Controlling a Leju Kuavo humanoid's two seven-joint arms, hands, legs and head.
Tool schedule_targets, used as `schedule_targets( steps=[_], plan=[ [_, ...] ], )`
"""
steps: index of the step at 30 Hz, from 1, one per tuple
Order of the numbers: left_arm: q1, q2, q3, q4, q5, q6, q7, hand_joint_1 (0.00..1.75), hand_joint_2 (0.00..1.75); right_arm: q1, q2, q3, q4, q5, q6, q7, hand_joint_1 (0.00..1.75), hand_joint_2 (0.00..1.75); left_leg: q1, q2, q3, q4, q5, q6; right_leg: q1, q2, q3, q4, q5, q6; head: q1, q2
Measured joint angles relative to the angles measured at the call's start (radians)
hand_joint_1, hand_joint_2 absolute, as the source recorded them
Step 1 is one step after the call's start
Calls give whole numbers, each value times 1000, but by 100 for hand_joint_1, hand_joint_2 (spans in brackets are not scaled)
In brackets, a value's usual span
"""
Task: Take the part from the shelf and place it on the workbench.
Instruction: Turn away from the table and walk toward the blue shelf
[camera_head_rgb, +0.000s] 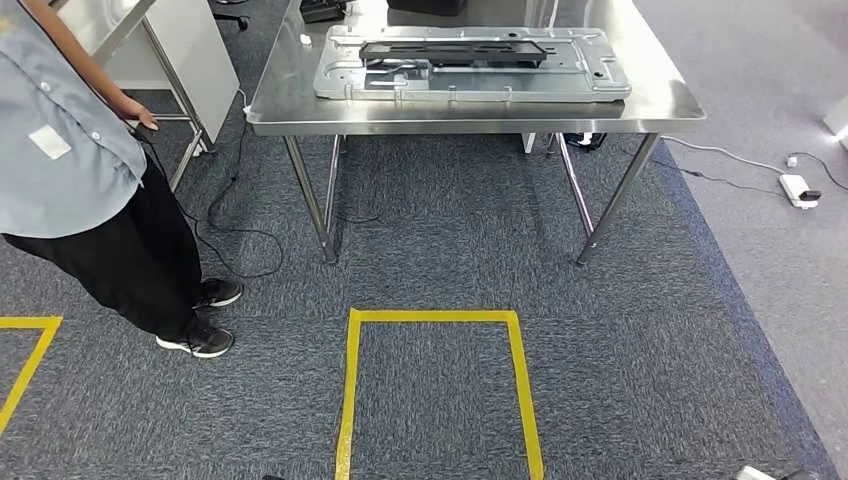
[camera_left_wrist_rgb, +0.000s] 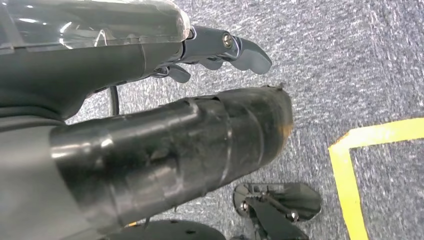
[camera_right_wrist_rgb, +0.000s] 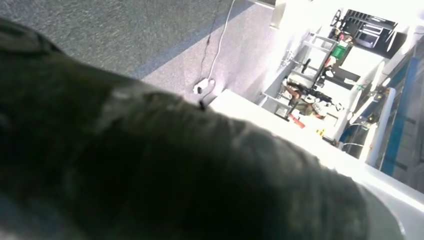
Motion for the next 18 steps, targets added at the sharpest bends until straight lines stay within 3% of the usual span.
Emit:
schedule_targets(
  steps=[2,3,6,7,8,9,10,12,13,14,16,18],
  plan=[
    [0,0,2,0,-1,0,0,0,0,0,0,0,0,-1,3,0,0,0,0,-2,-8,9,-6,-13,-5,-2,-9,-8,10,-15,0,0],
    [0,0,2,0,-1,0,0,0,0,-1,0,0,0,-1,5,0,0,0,1,-4,-17,30,-28,-18,-8,-3,-15,-12,18,-23,-1,0],
    [1,0,3,0,-1,0,0,0,0,-1,-1,0,0,-2,11,0,0,0,7,-8,-75,196,-151,-32,-9,-6,-45,-12,41,-36,-3,0],
    [1,0,3,0,-1,0,0,0,0,-1,-1,0,0,-2,12,0,0,0,8,-8,-89,250,-176,-36,-9,-6,-57,-9,48,-36,-3,0],
    [1,0,3,0,-1,0,0,0,0,-1,-1,0,0,-2,12,0,0,0,10,-8,-88,275,-178,-38,-9,-6,-70,-5,55,-34,-3,0],
    [1,0,3,0,-1,0,0,0,0,-1,-1,-1,1,-2,12,0,0,0,11,-8,-70,263,-161,-39,-9,-6,-81,-1,60,-32,-3,0],
    [1,0,3,0,-1,0,-1,0,0,-1,-1,-1,1,-3,12,0,0,0,12,-8,-30,211,-133,-38,-9,-6,-91,4,65,-30,-3,0],
    [-1,0,3,0,-1,0,-2,0,0,-1,-1,-2,1,-3,12,0,0,0,11,-9,66,62,-93,-31,-8,-5,-106,14,74,-22,-3,0],
    [-2,0,3,0,-1,0,-2,0,0,-1,-1,-2,1,-3,13,0,0,0,9,-9,97,8,-87,-26,-8,-5,-110,18,78,-17,-3,0],
    [-3,0,3,0,-1,0,-3,0,0,-1,-1,-2,1,-3,13,0,0,0,7,-9,111,-21,-88,-21,-7,-6,-113,20,83,-11,-2,0],
    [-2,0,3,0,-2,0,-3,0,0,-2,-1,-2,1,-3,14,0,0,0,5,-10,105,-30,-82,-8,-7,-5,-115,19,94,4,-2,0],
    [-2,0,3,0,-2,0,-2,0,0,-1,-2,-6,2,-4,15,0,0,0,8,-6,95,-37,-66,8,-9,-3,-128,40,74,15,-1,0]
  ],
)
